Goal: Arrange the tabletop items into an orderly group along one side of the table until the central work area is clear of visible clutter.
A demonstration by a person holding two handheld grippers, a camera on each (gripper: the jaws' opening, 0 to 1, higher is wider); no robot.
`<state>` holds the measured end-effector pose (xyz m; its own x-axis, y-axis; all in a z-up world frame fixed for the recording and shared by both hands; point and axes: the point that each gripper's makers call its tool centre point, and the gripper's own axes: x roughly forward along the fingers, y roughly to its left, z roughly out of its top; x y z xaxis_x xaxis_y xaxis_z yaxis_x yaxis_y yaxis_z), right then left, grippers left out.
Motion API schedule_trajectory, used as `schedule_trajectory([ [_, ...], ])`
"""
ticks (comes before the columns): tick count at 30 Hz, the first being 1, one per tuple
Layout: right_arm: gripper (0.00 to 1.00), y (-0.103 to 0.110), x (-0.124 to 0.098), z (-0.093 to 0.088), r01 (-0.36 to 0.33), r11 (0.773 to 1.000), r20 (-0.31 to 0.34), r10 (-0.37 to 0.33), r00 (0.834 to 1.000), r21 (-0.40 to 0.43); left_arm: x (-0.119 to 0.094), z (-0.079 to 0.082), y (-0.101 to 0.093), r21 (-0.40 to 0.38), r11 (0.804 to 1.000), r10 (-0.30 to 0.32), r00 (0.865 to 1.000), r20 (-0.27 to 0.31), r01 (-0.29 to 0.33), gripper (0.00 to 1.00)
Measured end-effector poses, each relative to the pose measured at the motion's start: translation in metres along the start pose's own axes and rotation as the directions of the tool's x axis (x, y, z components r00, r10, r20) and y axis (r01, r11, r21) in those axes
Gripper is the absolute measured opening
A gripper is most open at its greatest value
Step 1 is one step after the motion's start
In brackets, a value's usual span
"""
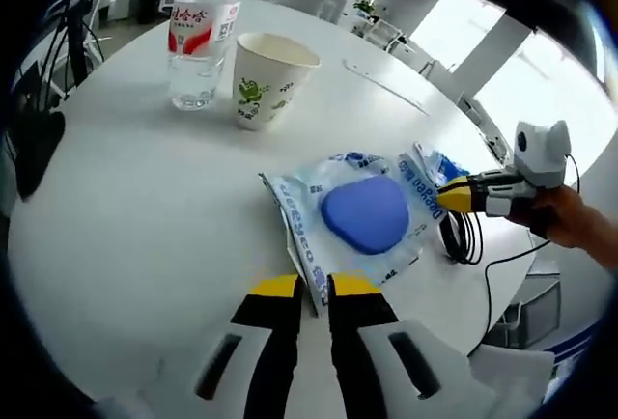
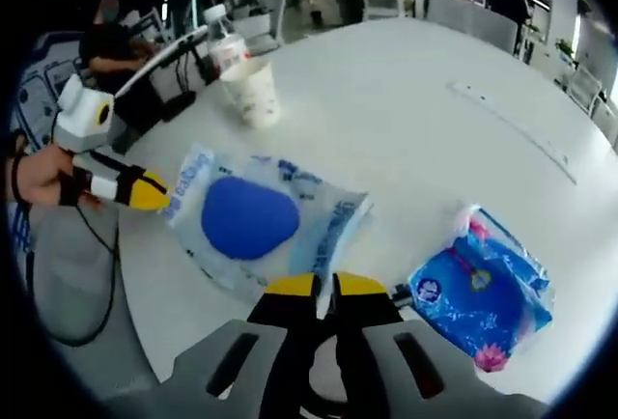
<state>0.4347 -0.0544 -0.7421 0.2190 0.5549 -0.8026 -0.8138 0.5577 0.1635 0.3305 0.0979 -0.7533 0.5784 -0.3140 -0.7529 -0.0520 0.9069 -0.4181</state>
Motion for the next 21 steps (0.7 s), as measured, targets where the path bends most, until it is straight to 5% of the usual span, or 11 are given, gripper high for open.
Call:
schedule_trajectory([
  [8, 0.00, -0.006, -0.002, -0.002, 0.015, 0.999, 0.018, -0.016, 1.000, 0.039, 0.000, -0.001, -0.004, 0.031, 1.000, -0.005, 1.000, -0.019, 0.005, 0.00],
  [21, 0.00, -0.024, -0.032, 0.014, 0.062, 0.993, 0.115, -0.073, 0.991, 0.101, 0.005, 0.050, -0.025, 0.069, 0.997, -0.023, 0.998, 0.058, 0.019, 0.00],
])
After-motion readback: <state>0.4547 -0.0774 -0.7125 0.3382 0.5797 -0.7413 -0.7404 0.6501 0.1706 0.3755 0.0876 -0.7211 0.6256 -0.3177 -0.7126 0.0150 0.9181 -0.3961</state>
